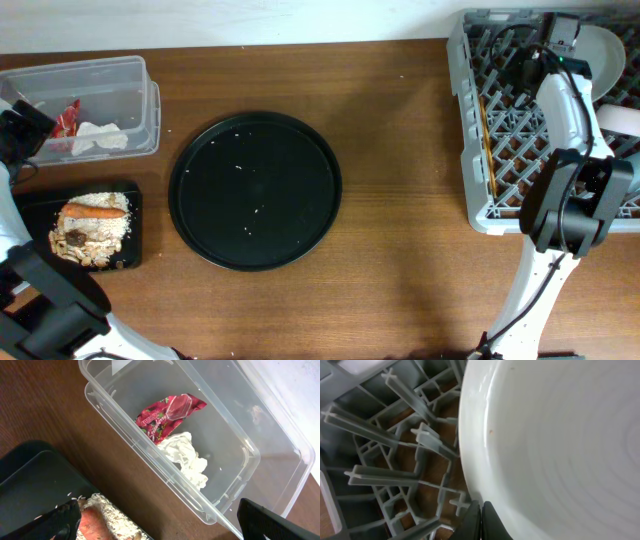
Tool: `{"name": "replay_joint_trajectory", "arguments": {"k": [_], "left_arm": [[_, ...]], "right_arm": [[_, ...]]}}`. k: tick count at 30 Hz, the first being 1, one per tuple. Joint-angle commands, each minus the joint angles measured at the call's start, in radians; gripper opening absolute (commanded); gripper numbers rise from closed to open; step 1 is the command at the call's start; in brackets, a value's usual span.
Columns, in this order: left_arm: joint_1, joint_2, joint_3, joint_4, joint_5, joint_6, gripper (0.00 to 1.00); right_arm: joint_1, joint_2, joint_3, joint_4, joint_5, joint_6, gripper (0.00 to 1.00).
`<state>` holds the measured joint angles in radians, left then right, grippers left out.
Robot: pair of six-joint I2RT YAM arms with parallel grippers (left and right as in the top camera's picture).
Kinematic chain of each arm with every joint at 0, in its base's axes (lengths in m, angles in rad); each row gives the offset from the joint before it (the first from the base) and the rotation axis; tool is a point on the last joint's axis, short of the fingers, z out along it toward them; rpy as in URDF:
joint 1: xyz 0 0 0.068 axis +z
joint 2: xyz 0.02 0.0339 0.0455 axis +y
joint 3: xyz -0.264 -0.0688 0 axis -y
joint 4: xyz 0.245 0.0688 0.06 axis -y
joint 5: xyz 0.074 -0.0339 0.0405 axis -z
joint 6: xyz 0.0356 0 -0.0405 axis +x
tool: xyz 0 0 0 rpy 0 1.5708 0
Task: Sort waste into correct bins and load items into the dishwasher rack
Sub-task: 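Lower the plate upright into the rack slots and release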
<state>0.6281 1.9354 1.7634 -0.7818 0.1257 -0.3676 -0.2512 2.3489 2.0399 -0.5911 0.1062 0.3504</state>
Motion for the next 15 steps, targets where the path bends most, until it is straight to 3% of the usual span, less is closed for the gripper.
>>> {"name": "replay_joint_trajectory", "arguments": {"k": [1,15], "left_arm": [[0.003,-0.012,0.005,0.002,0.000,-0.002,0.99],[0.003,-0.012,0.005,0.002,0.000,-0.002,0.99]], "right_arm": [[0.021,0.045,0.018,-0.017,-0.015,-0.003,0.04],[0.025,0.076,0.079,-0.057,-0.024,0.018,0.04]]}}
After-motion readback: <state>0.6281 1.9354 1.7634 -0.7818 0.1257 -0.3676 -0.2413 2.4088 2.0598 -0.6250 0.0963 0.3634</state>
